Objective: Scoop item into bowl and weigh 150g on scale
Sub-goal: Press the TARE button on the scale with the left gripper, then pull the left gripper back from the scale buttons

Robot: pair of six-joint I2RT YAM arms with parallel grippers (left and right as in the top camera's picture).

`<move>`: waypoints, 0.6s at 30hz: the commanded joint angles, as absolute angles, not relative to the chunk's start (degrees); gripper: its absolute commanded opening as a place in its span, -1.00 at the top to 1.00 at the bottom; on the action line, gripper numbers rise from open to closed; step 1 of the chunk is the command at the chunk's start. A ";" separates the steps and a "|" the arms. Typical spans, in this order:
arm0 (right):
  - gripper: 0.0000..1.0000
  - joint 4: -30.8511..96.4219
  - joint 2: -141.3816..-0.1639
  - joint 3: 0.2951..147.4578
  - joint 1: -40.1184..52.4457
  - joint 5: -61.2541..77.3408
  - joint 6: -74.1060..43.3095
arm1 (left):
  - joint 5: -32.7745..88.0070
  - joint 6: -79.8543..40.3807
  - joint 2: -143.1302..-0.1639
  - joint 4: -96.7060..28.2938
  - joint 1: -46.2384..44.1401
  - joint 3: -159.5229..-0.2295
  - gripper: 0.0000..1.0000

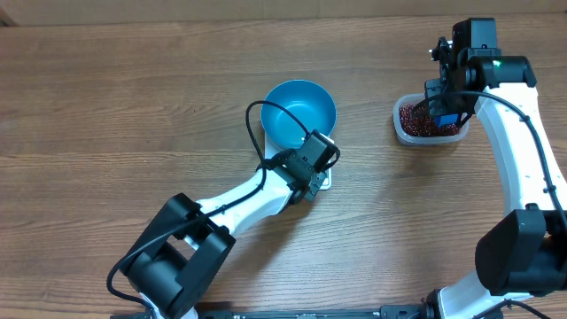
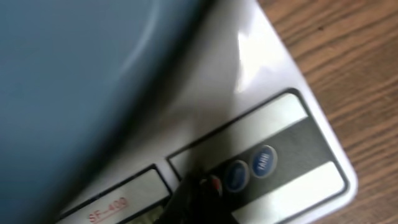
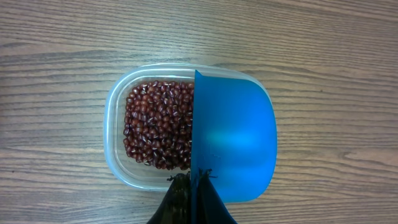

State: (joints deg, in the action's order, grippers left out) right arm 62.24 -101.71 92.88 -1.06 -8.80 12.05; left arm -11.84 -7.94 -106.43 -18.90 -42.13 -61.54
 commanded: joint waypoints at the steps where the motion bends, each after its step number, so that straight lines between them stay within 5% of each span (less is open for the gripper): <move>1: 0.93 62.06 -101.93 93.82 -1.26 -8.49 12.10 | -11.05 -8.08 -109.38 -19.20 -41.15 -61.30 0.92; 18: 0.92 62.15 -101.93 93.82 -1.26 -8.49 12.10 | -10.94 -5.34 -99.81 -26.61 -46.89 -67.55 0.92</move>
State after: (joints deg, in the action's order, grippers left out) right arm 62.41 -101.71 92.88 -1.06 -8.78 12.03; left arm -11.18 -4.34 -105.27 -26.06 -47.13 -64.82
